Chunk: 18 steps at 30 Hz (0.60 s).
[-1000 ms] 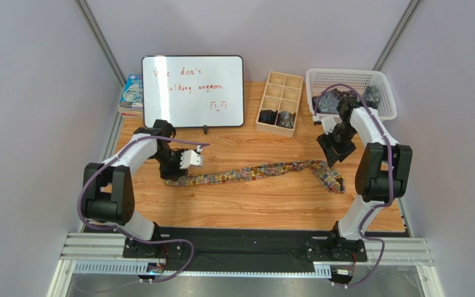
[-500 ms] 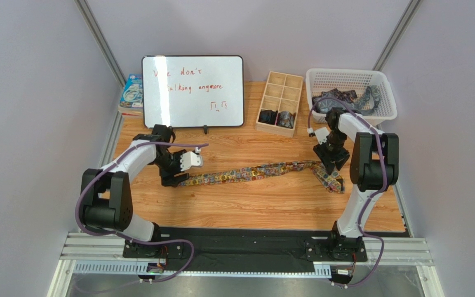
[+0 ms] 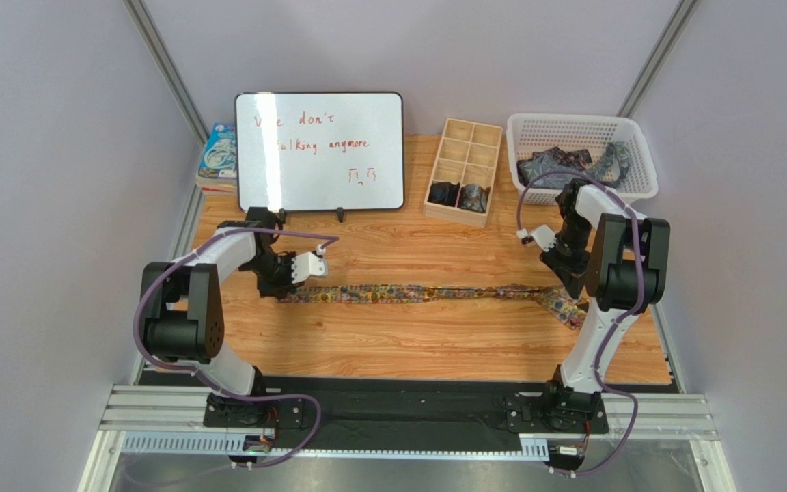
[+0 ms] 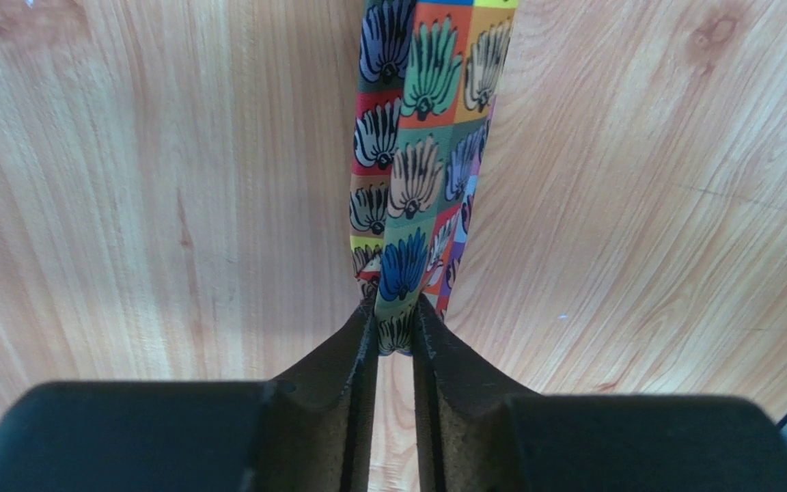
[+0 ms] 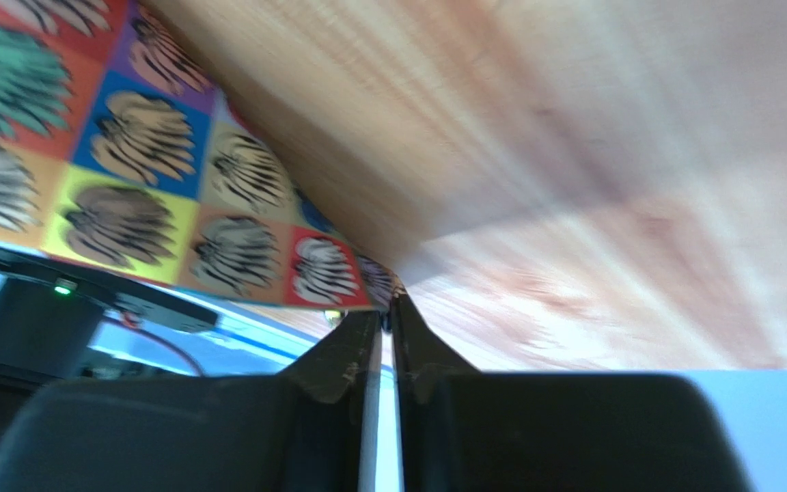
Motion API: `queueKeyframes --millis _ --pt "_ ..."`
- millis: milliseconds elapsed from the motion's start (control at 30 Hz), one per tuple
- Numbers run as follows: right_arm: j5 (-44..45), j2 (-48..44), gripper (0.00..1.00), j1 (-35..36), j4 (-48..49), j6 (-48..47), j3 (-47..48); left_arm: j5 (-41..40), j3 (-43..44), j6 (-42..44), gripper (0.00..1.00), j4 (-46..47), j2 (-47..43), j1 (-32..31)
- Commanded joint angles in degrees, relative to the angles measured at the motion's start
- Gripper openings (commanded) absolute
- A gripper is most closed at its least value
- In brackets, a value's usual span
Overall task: Roll the ties
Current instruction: Flatten out the tie at the center of the board.
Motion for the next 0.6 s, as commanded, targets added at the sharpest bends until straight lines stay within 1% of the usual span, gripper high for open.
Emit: queueKeyframes --millis 0,33,67,100,133,200,233,267,300,333,367,433,467,500,567 --pt "1.59 2.58 0.14 0.69 -7.22 -7.95 7.28 0.48 3.31 4.45 0.19 -1.58 1.39 0.81" --pt "2.11 4.24 0.16 0.69 -7.22 -7.87 8.52 0.39 3.67 4.89 0.15 -2.36 1.48 0.90" --pt "2.38 4.87 0.20 0.69 -6.87 -7.43 9.93 0.30 4.02 5.07 0.13 -2.72 1.65 1.07" --pt "2.82 5.48 0.22 0.69 -5.13 -6.90 12.29 0.30 4.72 5.33 0.11 -3.33 1.83 1.42" --pt "3.60 6.27 0.23 0.69 -3.89 -6.38 13.71 0.47 5.07 6.11 0.08 -4.47 1.83 1.60" --pt "3.44 7.24 0.24 0.69 -2.31 -4.71 16.61 0.30 5.16 6.38 0.06 -4.66 1.92 1.78" --pt "3.78 8.12 0.28 0.69 -1.95 -3.57 19.06 0.21 5.25 6.56 0.08 -5.18 2.01 1.78" --pt "4.14 8.39 0.37 0.69 -1.77 -2.69 19.87 0.30 5.25 6.74 0.11 -5.27 2.01 1.78" --pt "4.75 8.56 0.39 0.61 -0.90 -1.20 20.22 0.39 5.34 6.48 0.15 -5.19 1.83 1.78" --pt "5.45 7.70 0.42 0.35 -0.28 -0.40 20.23 0.39 5.60 6.04 0.22 -4.92 1.83 1.78" --pt "5.46 7.08 0.47 0.17 0.25 0.39 20.31 0.39 5.86 4.73 0.25 -4.83 1.92 1.78" --pt "4.15 4.63 0.49 -0.62 0.51 2.75 20.58 0.56 7.62 3.05 0.33 -5.27 2.01 1.78" --pt "3.01 3.74 0.49 -0.89 0.08 3.81 21.36 0.91 8.32 2.44 0.35 -5.71 2.10 3.17" --pt "1.26 2.86 0.49 -1.15 -2.53 4.61 22.06 1.78 9.98 1.47 0.41 -6.23 2.01 3.45" --pt "-5.59 0.14 0.48 -1.50 -5.71 6.63 21.99 3.54 11.57 0.50 0.46 -7.90 1.22 3.97"
